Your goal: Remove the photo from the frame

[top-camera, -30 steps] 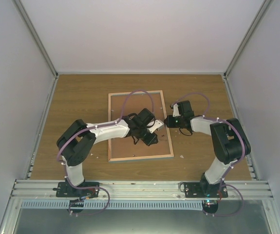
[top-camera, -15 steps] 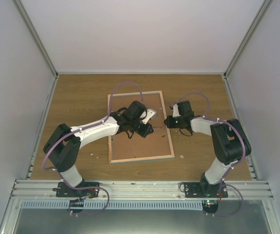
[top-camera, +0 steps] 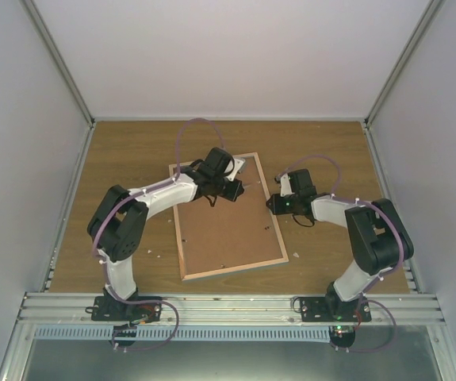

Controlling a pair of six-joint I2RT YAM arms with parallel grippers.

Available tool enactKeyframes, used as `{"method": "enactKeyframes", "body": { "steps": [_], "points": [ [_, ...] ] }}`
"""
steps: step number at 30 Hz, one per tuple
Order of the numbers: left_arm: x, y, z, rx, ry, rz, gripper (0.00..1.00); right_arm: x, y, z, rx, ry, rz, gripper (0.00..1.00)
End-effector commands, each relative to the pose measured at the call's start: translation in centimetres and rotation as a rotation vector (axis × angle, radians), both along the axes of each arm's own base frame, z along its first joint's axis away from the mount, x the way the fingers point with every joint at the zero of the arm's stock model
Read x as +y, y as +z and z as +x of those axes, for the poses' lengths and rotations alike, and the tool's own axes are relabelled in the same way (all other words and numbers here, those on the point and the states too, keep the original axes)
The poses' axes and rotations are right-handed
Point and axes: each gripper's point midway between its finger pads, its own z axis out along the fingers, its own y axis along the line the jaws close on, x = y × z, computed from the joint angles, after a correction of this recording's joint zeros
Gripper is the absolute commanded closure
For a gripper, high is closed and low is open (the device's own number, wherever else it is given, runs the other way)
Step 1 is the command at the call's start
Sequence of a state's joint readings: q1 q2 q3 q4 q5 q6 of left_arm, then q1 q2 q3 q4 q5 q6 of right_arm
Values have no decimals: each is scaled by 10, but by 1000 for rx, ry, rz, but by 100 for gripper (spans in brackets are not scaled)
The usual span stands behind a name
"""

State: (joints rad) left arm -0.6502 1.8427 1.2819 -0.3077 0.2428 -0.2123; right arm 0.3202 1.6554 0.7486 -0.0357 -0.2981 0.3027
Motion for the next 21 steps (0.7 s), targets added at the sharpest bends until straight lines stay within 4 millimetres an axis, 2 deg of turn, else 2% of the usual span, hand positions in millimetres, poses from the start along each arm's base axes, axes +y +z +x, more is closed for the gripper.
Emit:
{"method": "enactKeyframes", "body": {
  "steps": [1, 9, 21],
  "points": [
    [-6, 9, 34, -53, 38, -50, 100, 8, -8, -16, 25, 78, -5, 99],
    [-15, -15, 44, -21, 4, -24, 100, 10, -10, -16, 30, 83, 4, 99],
    [-23, -27, 51, -14, -19, -21, 100, 11, -13, -16, 35, 89, 3, 100]
  ]
}}
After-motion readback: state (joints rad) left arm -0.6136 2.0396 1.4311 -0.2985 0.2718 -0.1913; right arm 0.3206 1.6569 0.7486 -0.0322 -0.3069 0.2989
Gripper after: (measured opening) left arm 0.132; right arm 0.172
